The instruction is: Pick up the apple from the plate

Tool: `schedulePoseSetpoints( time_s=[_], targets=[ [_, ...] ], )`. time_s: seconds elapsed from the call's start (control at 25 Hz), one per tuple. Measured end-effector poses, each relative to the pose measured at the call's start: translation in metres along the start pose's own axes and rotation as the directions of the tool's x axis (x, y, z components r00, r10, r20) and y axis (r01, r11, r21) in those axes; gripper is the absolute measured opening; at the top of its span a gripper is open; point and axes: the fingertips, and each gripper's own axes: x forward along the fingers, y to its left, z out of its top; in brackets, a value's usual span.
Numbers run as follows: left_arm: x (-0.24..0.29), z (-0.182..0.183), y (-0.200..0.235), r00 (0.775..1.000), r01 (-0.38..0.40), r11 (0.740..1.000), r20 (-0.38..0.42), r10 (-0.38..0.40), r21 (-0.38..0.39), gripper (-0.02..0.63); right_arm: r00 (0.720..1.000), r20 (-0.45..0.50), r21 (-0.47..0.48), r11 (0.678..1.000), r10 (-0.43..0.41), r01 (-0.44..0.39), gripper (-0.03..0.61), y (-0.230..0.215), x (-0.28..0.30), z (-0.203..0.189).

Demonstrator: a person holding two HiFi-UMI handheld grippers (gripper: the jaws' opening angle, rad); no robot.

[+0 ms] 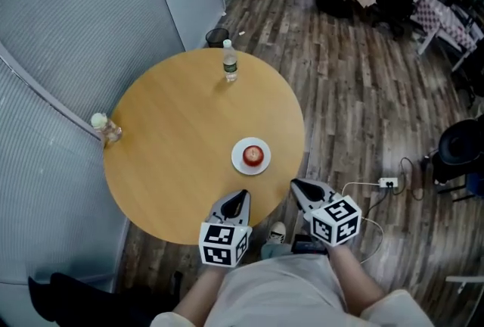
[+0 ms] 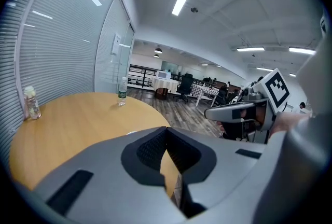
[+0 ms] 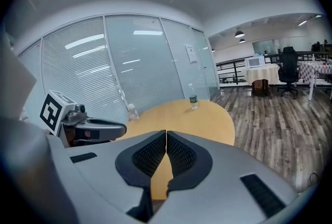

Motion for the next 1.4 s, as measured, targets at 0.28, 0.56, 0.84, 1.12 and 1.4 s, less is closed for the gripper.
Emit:
schedulePoseSetpoints(
  time_s=[0.28,0.56,0.84,1.12,1.4],
  targets=[
    [0.028,0.011,0.001,0.999,-0.039,0.999,-0.022,0.039,0.000,0.002,0.998,-0.051,0.000,0.999,0.049,-0.049,0.031,-0.028,0.019,0.004],
    [0.034,0.018,0.012,0.998,-0.041,0.999,-0.050,0.042,0.028,0.002,0.997,-0.059,0.033,0.999,0.039,-0.037,0.031,-0.034,0.028,0.007],
    [0.051,0.018,0.030,0.997,-0.016,0.999,-0.076,0.019,0.041,0.002,0.998,-0.069,0.053,0.998,-0.016,0.020,0.031,-0.047,0.040,0.006],
    [0.072,0.009,0.043,0.995,-0.004,0.999,-0.104,0.009,0.047,0.002,0.996,-0.091,0.074,0.997,-0.026,0.033,0.031,-0.055,0.057,-0.003],
    [0.091,-0.004,0.055,0.990,-0.017,0.999,-0.139,0.023,0.038,0.002,0.991,-0.131,0.087,0.996,-0.009,0.021,0.031,-0.060,0.075,-0.016]
  ],
)
